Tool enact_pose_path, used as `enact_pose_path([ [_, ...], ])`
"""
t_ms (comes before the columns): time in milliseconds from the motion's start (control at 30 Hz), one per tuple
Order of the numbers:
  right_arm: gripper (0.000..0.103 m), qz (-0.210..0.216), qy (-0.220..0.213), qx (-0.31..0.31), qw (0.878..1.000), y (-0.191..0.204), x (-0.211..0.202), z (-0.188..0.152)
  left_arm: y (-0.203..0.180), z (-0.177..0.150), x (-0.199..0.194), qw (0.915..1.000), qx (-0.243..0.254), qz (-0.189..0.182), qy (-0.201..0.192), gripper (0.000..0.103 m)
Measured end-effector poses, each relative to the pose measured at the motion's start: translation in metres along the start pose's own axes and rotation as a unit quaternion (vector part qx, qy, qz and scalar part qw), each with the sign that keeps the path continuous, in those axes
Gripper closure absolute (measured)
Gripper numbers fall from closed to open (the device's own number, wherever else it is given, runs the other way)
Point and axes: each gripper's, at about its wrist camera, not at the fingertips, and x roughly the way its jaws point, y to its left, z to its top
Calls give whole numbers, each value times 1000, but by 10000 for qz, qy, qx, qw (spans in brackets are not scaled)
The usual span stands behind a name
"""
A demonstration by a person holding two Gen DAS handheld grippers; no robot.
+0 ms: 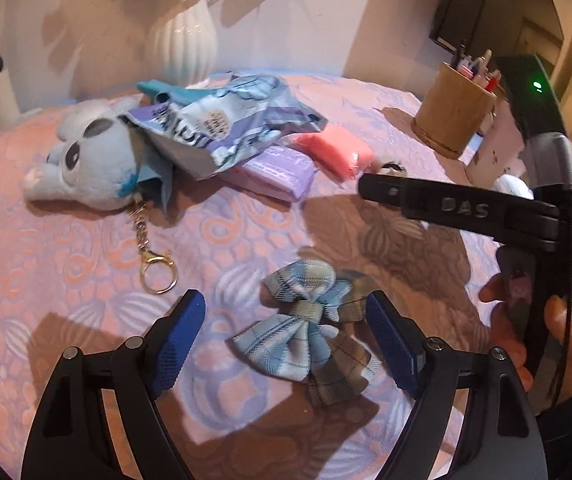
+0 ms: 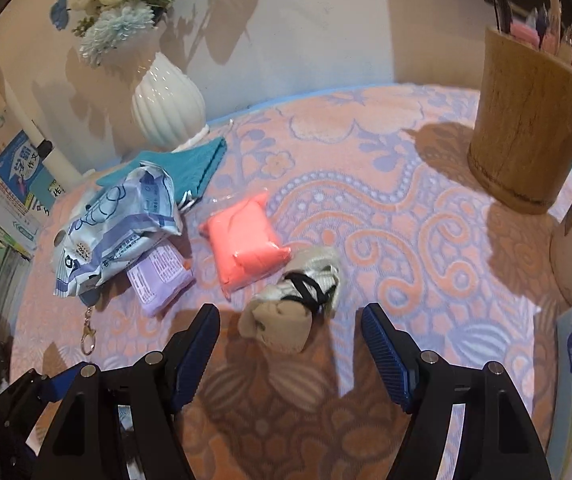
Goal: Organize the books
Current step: 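Grasp the plaid bow with left gripper while right gripper grasps the white mask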
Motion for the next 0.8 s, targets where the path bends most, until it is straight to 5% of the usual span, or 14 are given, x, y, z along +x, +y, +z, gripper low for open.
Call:
enact_pose_path([
  [133,31,-106,-106,-83,9999,2,2,-1,-11,-3,4,9998,207,29,29,24],
  [233,41,-151,-149,-52,9998,0,1,-2,-16,-4,4,9995,300,82,-19,42],
  [300,53,-207,-197,8,9996,-3,0,-2,-14,-4,4,9996,258,103,-54,66],
  [333,62,-181,-214,36,9996,-4,-1,-2,-13,-4,4,9997,226,28,-66,72],
  [400,65,-58,-235,63,9997,-6,-2,-2,-11,-4,3,9997,220,1,-78,80],
  [800,66,207,-303,344,9987,-24,-40,-15,-35,14,-33,9972,303,-292,-622,84],
])
